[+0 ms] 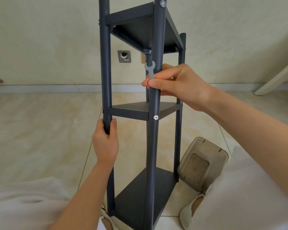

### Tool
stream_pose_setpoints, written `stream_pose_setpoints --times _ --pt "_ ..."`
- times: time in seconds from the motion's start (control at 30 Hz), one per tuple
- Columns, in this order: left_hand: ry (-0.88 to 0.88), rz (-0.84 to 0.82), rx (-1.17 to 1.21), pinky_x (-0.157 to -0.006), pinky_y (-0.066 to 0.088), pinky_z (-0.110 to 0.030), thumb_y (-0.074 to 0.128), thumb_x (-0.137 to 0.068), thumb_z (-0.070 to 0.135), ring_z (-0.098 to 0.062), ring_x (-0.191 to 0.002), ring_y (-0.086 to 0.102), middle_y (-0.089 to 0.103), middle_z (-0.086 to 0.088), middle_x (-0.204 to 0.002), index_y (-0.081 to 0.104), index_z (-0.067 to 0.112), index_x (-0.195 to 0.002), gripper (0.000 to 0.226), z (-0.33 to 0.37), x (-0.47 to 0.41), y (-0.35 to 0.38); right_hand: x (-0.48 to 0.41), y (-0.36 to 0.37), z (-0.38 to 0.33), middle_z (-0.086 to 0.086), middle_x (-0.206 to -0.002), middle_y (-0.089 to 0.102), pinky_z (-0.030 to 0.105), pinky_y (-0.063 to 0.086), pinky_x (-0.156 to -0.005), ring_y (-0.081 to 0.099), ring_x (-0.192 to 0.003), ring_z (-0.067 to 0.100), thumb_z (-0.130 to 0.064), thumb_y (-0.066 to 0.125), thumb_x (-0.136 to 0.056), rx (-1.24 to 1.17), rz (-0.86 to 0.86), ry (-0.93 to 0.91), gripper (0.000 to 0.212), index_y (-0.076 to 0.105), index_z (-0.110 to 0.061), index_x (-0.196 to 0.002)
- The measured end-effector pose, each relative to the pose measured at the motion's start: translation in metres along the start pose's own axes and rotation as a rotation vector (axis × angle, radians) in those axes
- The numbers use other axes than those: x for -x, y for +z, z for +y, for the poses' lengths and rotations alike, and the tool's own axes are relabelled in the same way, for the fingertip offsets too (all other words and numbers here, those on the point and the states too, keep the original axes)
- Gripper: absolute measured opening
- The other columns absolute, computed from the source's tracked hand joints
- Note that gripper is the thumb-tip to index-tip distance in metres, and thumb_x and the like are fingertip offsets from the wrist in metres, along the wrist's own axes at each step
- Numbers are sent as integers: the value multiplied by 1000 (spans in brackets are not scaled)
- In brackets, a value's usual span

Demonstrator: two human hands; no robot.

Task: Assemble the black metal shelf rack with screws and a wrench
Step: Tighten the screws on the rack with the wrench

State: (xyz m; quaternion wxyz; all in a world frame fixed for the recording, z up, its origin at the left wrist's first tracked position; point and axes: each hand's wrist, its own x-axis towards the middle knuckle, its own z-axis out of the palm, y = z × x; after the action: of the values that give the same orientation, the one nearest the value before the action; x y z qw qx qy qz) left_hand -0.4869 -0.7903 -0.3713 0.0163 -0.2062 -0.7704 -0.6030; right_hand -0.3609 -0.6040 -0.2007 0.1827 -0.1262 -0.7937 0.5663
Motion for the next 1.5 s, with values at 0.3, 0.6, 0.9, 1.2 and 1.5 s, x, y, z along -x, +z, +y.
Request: stream_pose_setpoints --times 0.3,0.6,0.9,1.2,1.5 --pt "64 111 -141 -87 45 -26 49 -103 28 -20 -109 52 49 6 -114 46 15 -136 35 27 -7 -1 -2 13 -3 7 -108 62 30 57 -91 64 -103 17 -17 69 -90 17 53 -17 12 77 -26 -93" --pt "-8 -159 27 -73 50 -8 39 -85 69 2 -91 60 53 22 -103 44 35 -119 48 76 76 20 -13 30 -2 9 -108 65 35 54 -95 63 -104 18 -21 70 -90 37 189 20 15 78 -19 -102" --pt "12 -190 -46 -46 43 -16 40 -80 72 -3 -53 55 48 14 -66 46 28 -103 50 59 57 22 -20 40 -6 -2 -97 64 24 56 -88 64 -98 14 -15 68 -91 17 107 -10 16 77 -11 -104" --pt "44 -137 0 -44 41 -22 49 -86 65 -10 -46 46 49 15 -61 51 33 -95 34 36 43 -5 -24 53 -11 6 -102 75 29 57 -90 70 -99 16 -9 65 -92 -88 46 -20 18 75 -4 -107" --pt "28 -156 15 -45 47 -26 47 -85 73 -12 -48 47 49 10 -64 51 41 -94 34 32 36 -5 -24 57 -9 4 -102 74 26 56 -92 69 -100 14 -9 65 -93 -65 48 -34 18 75 -6 -107"
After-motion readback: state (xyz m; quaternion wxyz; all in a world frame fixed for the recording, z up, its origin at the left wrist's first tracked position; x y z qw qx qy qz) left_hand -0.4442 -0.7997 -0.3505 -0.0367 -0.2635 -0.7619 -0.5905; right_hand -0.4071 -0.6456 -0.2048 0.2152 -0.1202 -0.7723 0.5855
